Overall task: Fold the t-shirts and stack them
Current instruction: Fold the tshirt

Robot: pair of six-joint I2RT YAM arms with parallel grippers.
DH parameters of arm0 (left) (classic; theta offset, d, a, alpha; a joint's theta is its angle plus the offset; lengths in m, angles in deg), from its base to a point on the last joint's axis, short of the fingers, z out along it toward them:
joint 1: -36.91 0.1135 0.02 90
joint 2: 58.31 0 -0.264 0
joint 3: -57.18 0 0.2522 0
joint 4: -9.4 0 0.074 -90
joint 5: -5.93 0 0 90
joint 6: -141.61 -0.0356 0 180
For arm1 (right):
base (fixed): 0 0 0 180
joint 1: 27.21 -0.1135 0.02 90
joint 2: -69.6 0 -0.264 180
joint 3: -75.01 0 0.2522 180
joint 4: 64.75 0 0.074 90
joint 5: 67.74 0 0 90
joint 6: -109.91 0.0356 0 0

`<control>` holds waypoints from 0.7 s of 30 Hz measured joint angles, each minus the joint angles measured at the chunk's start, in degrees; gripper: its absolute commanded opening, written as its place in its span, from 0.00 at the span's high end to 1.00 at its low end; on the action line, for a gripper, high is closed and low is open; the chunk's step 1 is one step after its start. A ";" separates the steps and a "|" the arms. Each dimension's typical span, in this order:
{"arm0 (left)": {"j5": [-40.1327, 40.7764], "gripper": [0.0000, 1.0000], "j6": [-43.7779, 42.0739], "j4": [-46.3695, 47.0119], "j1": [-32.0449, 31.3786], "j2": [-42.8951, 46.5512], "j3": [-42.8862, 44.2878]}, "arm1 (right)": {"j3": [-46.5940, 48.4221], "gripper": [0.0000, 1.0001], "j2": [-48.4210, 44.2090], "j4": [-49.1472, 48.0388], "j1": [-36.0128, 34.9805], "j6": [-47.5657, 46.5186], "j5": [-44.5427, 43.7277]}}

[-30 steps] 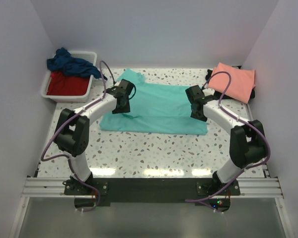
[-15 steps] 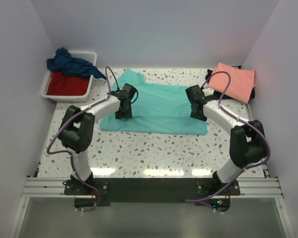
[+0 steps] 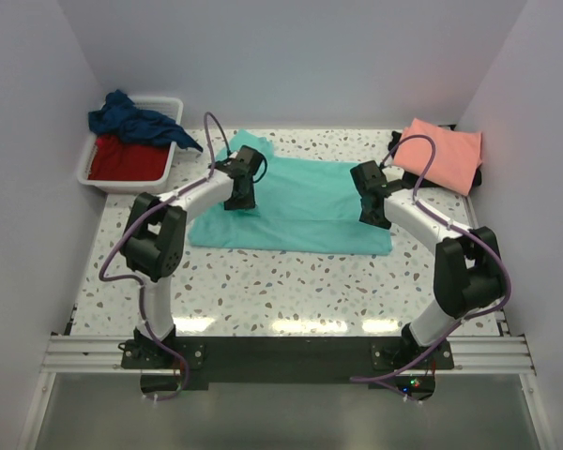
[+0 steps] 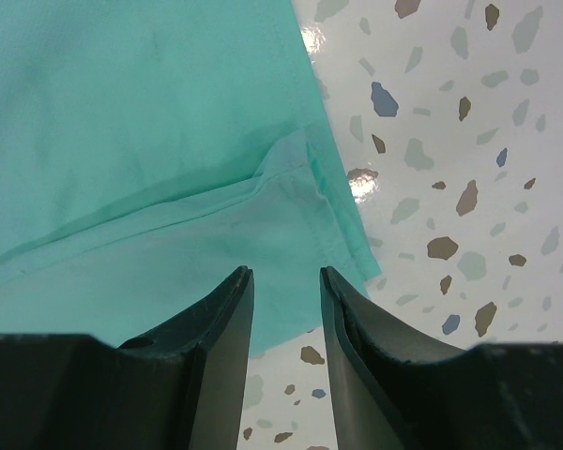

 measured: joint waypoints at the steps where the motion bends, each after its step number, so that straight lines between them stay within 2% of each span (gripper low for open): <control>1: 0.15 0.57 -0.31 0.33 0.00 0.00 0.57 | 0.00 0.61 0.00 0.00 0.00 -0.04 0.00; 16: 2.19 0.53 -6.03 12.50 0.02 -2.86 1.55 | 0.37 0.60 0.00 0.09 0.00 -0.11 -0.22; 21: 2.38 0.50 -7.08 13.55 0.04 -2.86 5.18 | 1.27 0.58 0.00 0.20 0.00 -0.70 -0.22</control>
